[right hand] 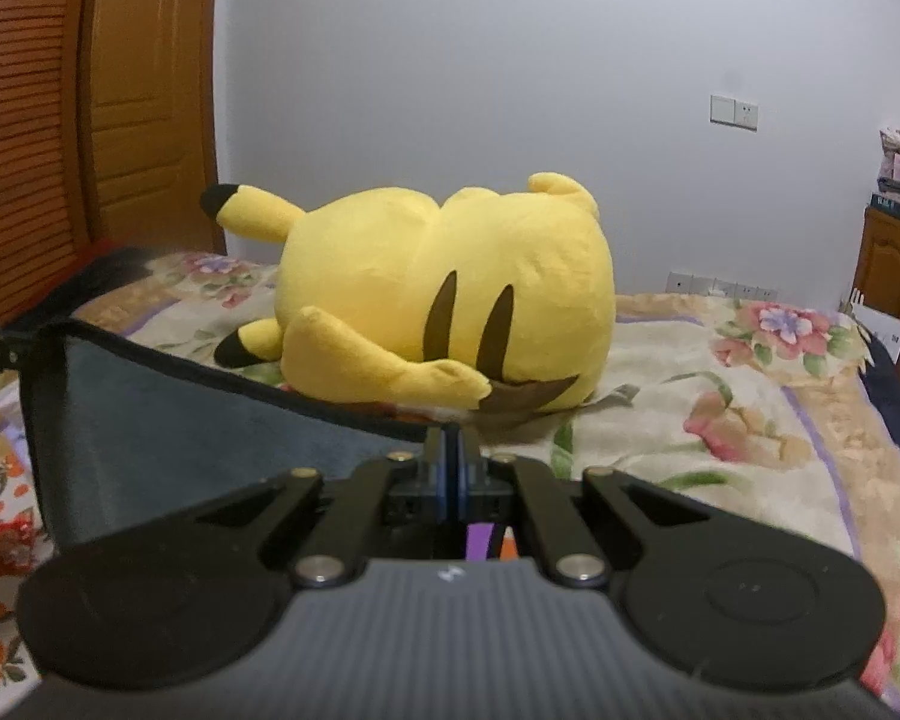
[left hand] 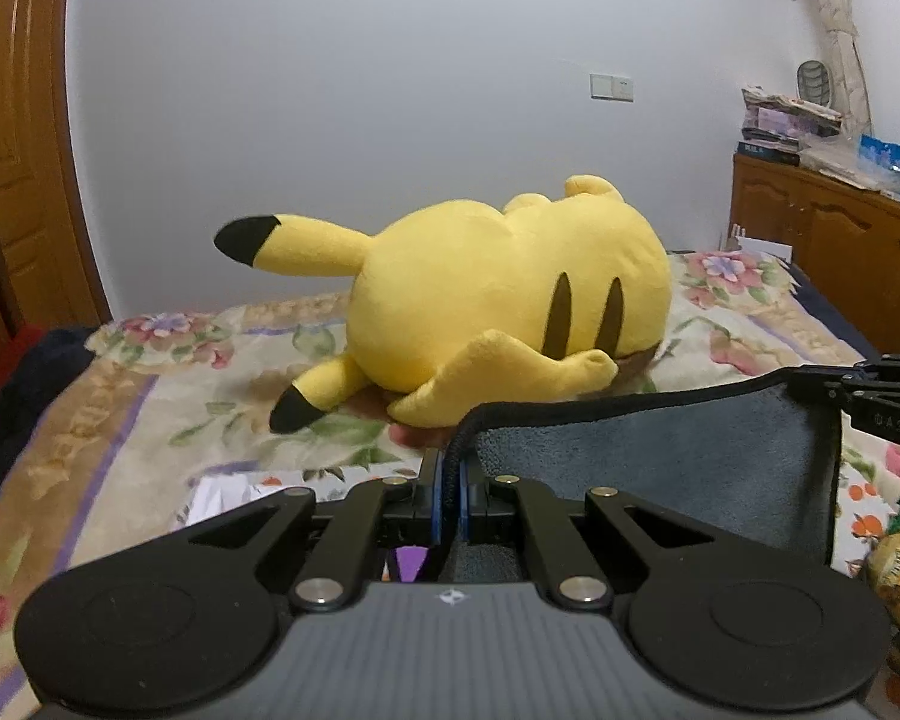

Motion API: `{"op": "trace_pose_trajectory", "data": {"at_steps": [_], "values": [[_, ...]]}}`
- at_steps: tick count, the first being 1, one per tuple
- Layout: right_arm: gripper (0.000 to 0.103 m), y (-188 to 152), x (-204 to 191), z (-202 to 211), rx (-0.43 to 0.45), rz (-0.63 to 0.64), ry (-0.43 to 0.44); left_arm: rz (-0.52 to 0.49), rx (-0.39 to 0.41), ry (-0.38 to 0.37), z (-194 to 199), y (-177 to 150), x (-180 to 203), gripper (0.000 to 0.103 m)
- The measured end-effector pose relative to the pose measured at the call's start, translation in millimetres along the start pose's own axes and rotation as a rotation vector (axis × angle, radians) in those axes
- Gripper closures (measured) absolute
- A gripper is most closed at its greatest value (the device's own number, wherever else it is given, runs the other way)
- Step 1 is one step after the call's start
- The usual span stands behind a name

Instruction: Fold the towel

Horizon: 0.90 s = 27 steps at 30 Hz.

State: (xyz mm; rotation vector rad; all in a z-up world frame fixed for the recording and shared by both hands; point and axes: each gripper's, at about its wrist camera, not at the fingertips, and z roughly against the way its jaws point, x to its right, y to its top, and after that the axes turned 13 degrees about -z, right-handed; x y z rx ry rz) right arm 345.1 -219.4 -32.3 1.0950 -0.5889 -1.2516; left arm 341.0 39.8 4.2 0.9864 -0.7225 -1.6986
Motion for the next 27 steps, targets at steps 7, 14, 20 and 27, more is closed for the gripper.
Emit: {"op": "trace_pose_trajectory", "data": {"at_steps": [7, 14, 20, 27], "values": [[0.099, 6, 0, -12, 0.025, 0.005, -0.017, -0.027, 0.0, 0.028, -16, 8, 1, 0.095], [0.099, -3, 4, -24, 0.034, -0.033, -0.05, -0.076, -0.02, 0.056, -34, 7, 6, 0.095], [0.099, -7, 0, -40, 0.022, -0.007, -0.061, -0.084, -0.064, 0.075, -56, 3, 10, 0.095], [0.099, -11, -1, -61, -0.012, 0.001, -0.081, -0.096, -0.106, 0.085, -82, -2, 16, 0.095]]}}
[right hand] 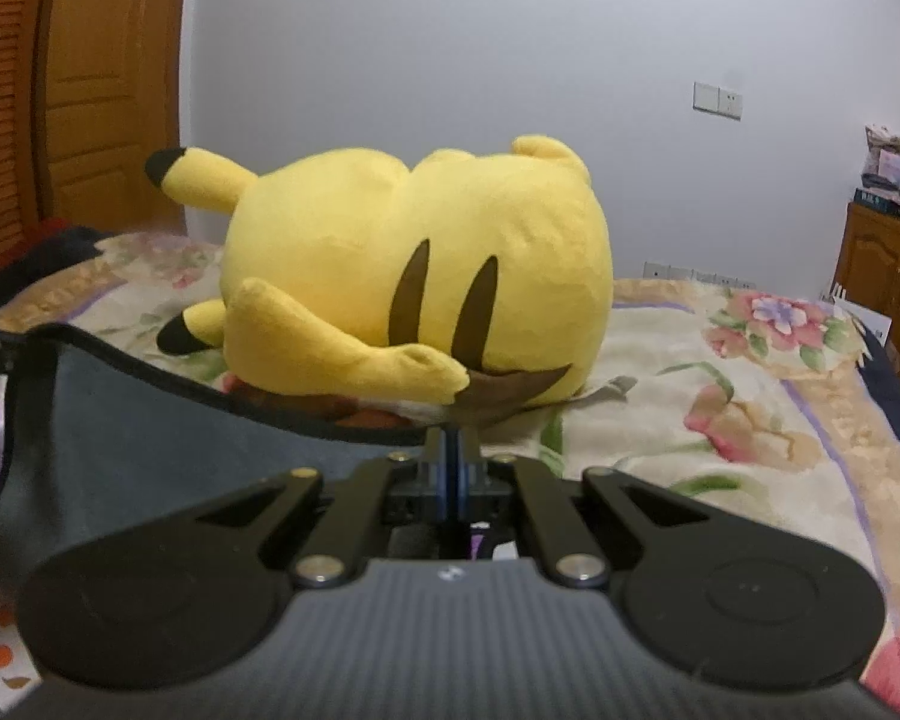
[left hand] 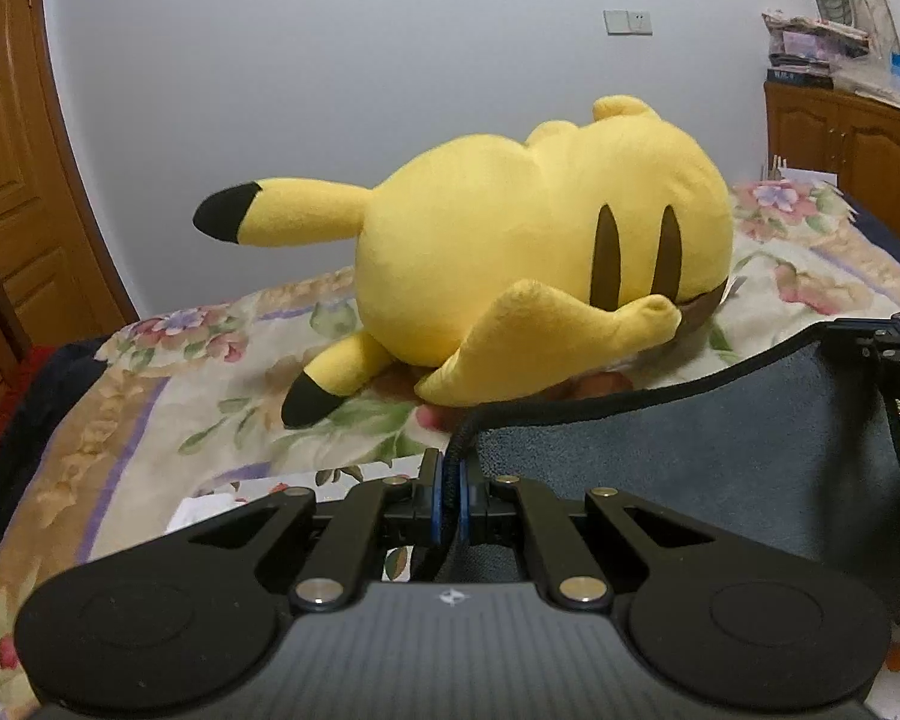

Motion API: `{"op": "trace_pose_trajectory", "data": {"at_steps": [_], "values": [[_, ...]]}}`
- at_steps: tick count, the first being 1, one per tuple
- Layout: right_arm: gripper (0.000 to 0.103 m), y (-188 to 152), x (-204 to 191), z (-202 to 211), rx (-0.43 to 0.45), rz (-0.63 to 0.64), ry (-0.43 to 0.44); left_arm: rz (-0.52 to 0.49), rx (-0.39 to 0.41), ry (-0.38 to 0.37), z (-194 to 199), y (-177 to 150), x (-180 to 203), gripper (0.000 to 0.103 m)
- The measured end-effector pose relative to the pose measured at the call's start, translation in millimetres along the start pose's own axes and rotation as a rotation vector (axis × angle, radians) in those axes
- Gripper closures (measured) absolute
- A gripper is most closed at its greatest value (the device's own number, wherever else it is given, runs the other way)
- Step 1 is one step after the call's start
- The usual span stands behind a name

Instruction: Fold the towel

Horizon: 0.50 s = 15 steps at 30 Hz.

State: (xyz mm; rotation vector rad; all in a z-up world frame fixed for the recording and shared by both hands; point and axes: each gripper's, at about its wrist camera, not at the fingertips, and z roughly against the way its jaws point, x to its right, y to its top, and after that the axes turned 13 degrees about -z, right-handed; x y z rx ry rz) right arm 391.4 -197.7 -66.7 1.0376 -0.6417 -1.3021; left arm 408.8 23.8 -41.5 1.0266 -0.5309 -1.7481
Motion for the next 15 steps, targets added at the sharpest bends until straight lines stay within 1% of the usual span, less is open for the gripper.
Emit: {"op": "trace_pose_trajectory", "data": {"at_steps": [7, 13, 15], "values": [[0.099, -9, 1, -19, -0.042, 0.009, -0.026, -0.002, -0.026, 0.009, -18, -3, 3, 0.094], [0.099, -16, -2, -25, -0.056, 0.018, -0.027, -0.02, -0.037, 0.007, -27, -7, 8, 0.093], [0.099, -18, -2, -27, -0.063, 0.021, -0.028, -0.019, -0.04, 0.009, -29, -8, 9, 0.09]]}}
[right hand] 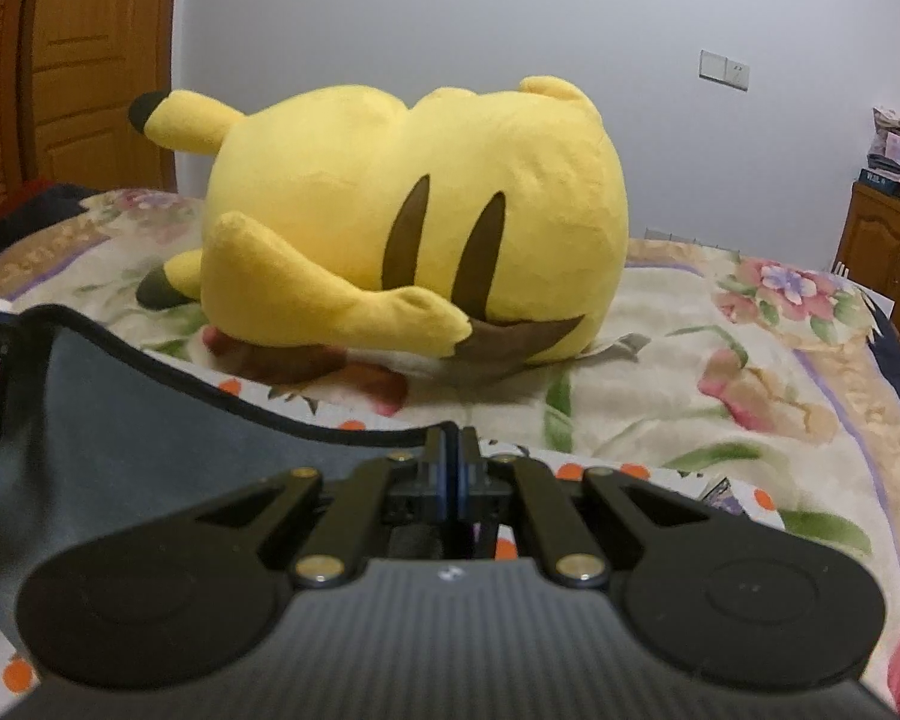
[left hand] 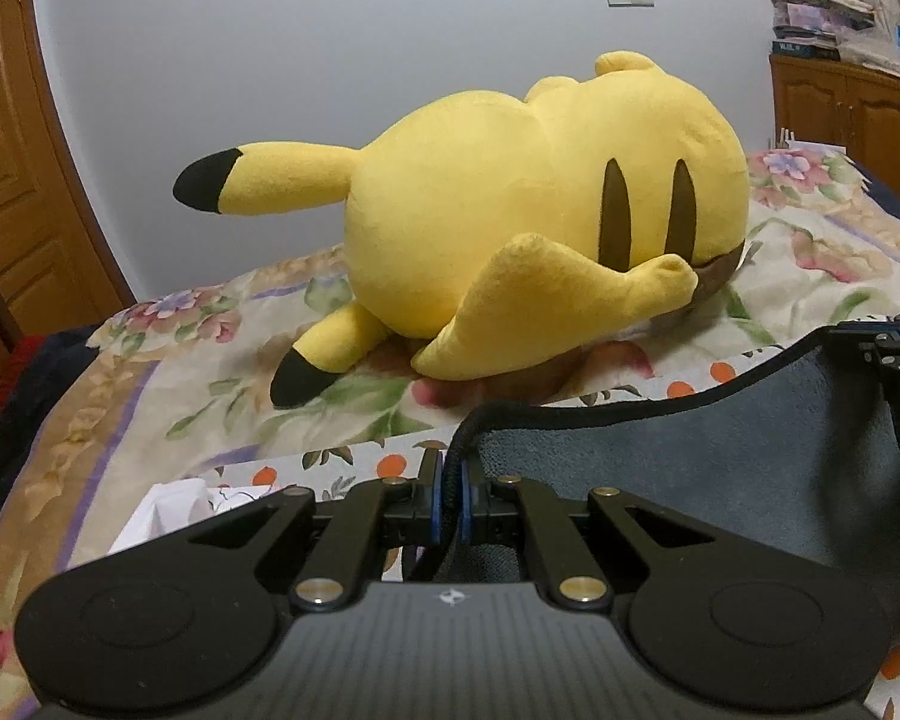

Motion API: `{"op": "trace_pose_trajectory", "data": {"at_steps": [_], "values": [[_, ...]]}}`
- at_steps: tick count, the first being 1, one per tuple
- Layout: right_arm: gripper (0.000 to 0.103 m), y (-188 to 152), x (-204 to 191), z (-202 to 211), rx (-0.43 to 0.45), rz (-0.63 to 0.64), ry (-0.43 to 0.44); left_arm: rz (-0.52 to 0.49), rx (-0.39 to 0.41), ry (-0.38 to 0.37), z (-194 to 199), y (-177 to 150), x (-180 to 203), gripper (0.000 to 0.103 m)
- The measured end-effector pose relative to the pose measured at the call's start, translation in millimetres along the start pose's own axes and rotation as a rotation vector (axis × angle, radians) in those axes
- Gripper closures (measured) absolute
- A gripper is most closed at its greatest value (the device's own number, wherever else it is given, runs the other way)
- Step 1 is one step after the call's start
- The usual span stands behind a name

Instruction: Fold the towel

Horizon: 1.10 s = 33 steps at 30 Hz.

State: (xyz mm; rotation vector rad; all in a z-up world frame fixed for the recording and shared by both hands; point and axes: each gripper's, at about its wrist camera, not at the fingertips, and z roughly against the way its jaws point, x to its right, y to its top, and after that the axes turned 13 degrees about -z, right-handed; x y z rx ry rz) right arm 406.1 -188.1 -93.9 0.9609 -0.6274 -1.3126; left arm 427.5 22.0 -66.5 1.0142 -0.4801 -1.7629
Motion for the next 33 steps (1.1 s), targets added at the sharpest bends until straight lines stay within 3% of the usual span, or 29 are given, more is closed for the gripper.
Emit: {"op": "trace_pose_trajectory", "data": {"at_steps": [4, 6, 8, 10, 14, 18, 21, 23, 26, 30, 33], "values": [[0.098, -3, -1, -2, -0.005, 0.01, -0.011, -0.001, 0.002, -0.002, -2, -1, 2, 0.088], [0.095, -4, -1, -4, -0.017, -0.002, -0.032, 0.001, 0.002, 0.007, -2, 0, 3, 0.068], [0.075, -5, 0, -5, -0.036, -0.008, -0.028, 0.02, 0.009, -0.001, 0, 0, 2, 0.051], [0.054, -7, 1, -4, -0.033, -0.011, -0.031, 0.032, 0.017, -0.004, 2, 1, 1, 0.045], [0.051, -9, 4, 1, -0.038, -0.039, -0.016, 0.029, 0.016, -0.018, 7, 1, 4, 0.043], [0.047, -11, 3, 10, -0.054, -0.044, -0.003, 0.039, 0.019, -0.03, 15, 0, 5, 0.035], [0.033, -12, 3, 20, -0.058, -0.065, -0.001, 0.052, 0.021, -0.037, 24, -2, 5, 0.03], [0.013, -12, 4, 30, -0.055, -0.081, -0.01, 0.057, 0.019, -0.045, 31, -3, 5, 0.023], [0.0, -13, 5, 48, -0.033, -0.083, -0.015, 0.061, 0.019, -0.041, 42, -7, 4, 0.016], [0.0, -12, 6, 64, -0.038, -0.069, -0.003, 0.076, 0.016, -0.056, 57, -12, 2, 0.0], [0.0, -13, 6, 78, -0.03, -0.077, -0.002, 0.076, 0.014, -0.064, 68, -16, 1, 0.0]]}}
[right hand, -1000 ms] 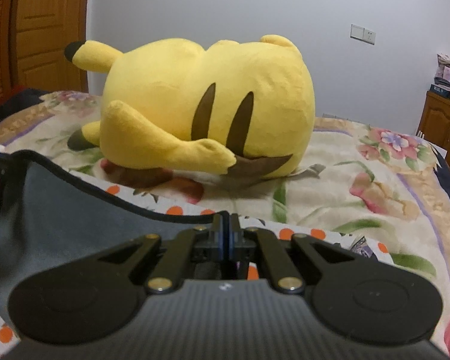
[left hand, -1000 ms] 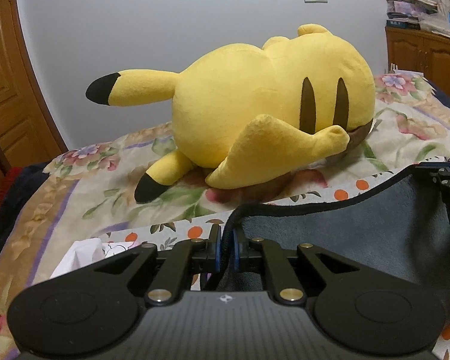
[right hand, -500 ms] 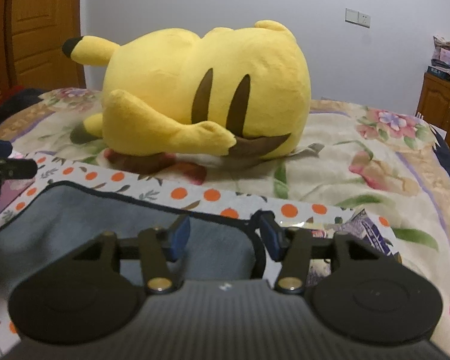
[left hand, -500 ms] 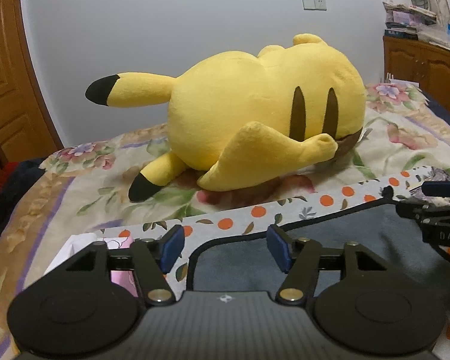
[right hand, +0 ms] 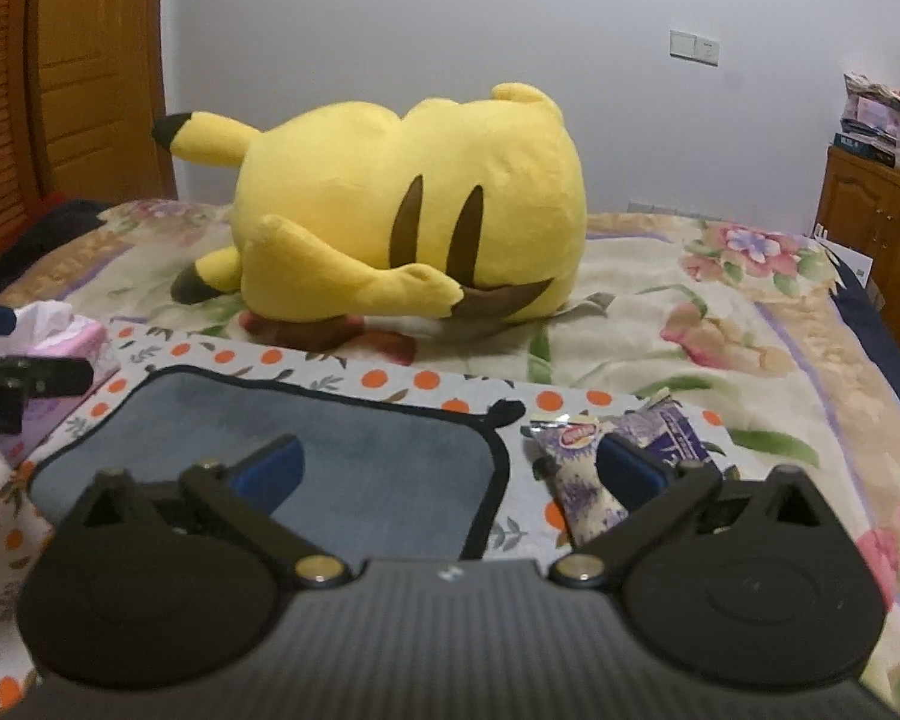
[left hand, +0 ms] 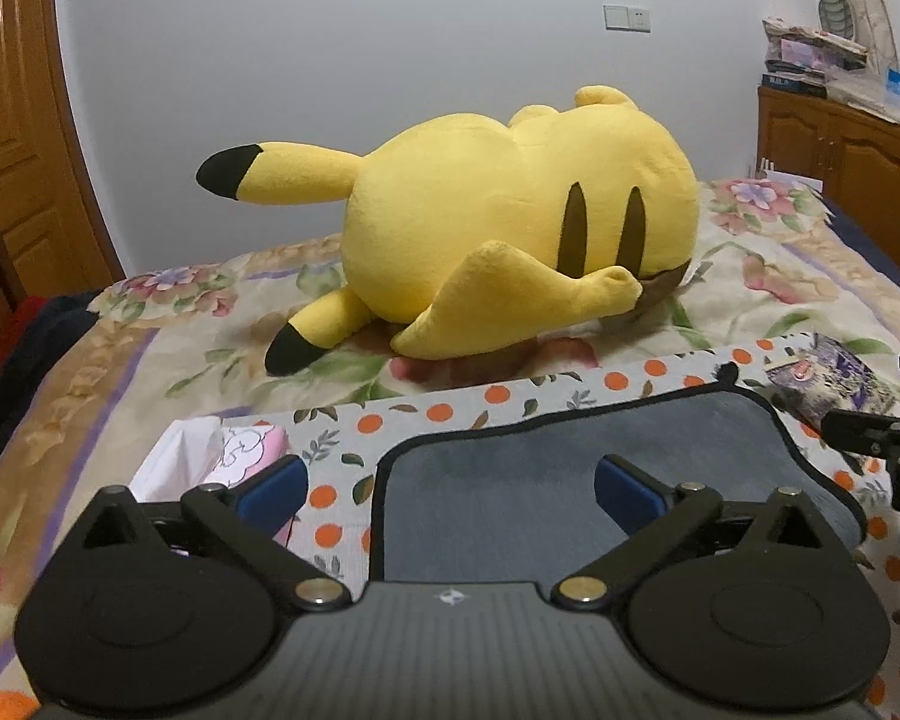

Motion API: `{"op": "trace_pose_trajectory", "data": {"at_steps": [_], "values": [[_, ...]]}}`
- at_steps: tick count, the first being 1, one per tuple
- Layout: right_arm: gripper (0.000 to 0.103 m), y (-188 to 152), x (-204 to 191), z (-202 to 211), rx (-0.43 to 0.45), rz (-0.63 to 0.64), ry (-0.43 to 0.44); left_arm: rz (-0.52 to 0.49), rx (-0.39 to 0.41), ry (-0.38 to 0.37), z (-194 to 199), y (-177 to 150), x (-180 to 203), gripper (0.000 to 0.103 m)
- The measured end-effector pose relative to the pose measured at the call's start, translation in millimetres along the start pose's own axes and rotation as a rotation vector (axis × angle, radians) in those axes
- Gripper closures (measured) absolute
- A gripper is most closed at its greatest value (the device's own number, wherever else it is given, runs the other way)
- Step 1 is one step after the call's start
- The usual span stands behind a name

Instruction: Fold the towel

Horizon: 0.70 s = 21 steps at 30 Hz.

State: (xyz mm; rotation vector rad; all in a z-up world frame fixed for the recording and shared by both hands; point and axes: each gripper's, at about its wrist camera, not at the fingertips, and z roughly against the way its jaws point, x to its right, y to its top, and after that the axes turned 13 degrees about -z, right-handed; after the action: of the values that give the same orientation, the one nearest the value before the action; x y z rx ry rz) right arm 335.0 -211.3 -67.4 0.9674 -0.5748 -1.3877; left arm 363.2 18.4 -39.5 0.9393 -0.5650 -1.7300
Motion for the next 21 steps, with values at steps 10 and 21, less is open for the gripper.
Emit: {"op": "trace_pose_trajectory", "data": {"at_steps": [10, 21], "values": [[0.0, -3, -2, 45, 0.011, 0.006, 0.001, 0.016, 0.021, -0.013, 44, -2, 3, 0.0], [0.0, -1, -4, 99, 0.036, -0.001, 0.01, -0.006, 0.019, -0.012, 95, 2, 7, 0.0]]}}
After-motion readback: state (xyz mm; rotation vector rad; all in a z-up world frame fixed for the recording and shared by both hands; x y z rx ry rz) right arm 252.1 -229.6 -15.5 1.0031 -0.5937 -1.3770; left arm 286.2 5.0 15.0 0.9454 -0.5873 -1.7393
